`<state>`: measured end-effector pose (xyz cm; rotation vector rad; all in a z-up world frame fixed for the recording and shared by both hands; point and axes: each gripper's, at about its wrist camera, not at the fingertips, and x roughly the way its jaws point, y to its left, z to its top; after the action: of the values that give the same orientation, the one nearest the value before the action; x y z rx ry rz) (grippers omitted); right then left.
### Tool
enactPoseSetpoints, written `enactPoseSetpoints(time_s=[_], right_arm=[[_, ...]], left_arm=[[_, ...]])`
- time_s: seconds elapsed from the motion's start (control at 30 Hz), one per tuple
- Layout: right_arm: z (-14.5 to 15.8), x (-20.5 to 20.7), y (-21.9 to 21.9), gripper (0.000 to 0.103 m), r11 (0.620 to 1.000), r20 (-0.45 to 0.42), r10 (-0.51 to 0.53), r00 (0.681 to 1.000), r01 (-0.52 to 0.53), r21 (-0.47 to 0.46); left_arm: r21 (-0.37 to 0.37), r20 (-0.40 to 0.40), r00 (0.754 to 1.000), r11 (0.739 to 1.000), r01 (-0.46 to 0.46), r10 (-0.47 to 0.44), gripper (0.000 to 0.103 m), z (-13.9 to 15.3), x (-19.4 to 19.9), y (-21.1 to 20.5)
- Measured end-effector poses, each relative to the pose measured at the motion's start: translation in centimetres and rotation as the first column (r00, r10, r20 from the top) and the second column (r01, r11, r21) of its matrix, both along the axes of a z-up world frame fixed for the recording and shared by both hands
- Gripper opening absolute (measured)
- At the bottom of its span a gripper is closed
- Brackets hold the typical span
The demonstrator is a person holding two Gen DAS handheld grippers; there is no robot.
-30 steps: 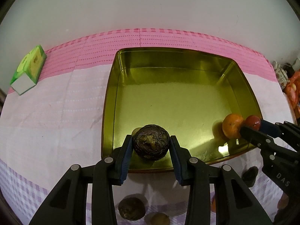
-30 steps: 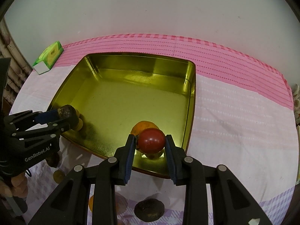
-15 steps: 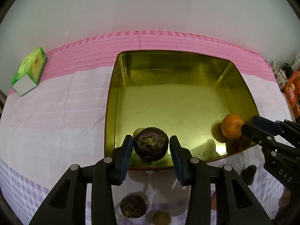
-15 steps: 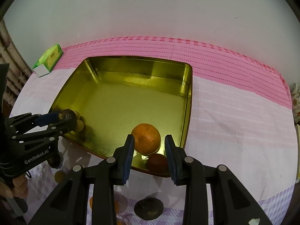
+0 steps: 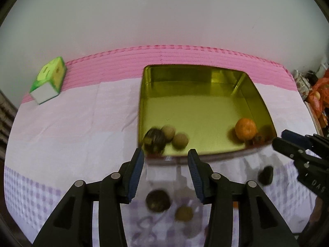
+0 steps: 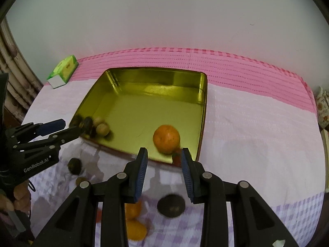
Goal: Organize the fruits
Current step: 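Open both tools to drop the tomato and dark fruit into the tin, then withdraw both open tools back toward the remaining fruits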
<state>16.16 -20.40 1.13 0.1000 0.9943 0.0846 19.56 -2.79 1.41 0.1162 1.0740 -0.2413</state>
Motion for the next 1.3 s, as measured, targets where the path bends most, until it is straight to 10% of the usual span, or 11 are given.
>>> enactPoseSetpoints(time_s=[0.6,1.3], right_arm=[[-2.9,-11.3,2.2,0.031,1.000,-0.085,0.014,0.996,-0.012,0.022],[-6.2,-8.7,5.6,0.038,0.996,-0.157,0.085,0.984,-0.083,0.016]], left_arm=[[0.061,-0.110,0.993,0.998,-0.027,0.034,0.046,-3.5,-10.8,3.3],[0.052,-0.134,0.990,0.998,-0.027,0.034,0.046,-4.4,-10.1,3.3]])
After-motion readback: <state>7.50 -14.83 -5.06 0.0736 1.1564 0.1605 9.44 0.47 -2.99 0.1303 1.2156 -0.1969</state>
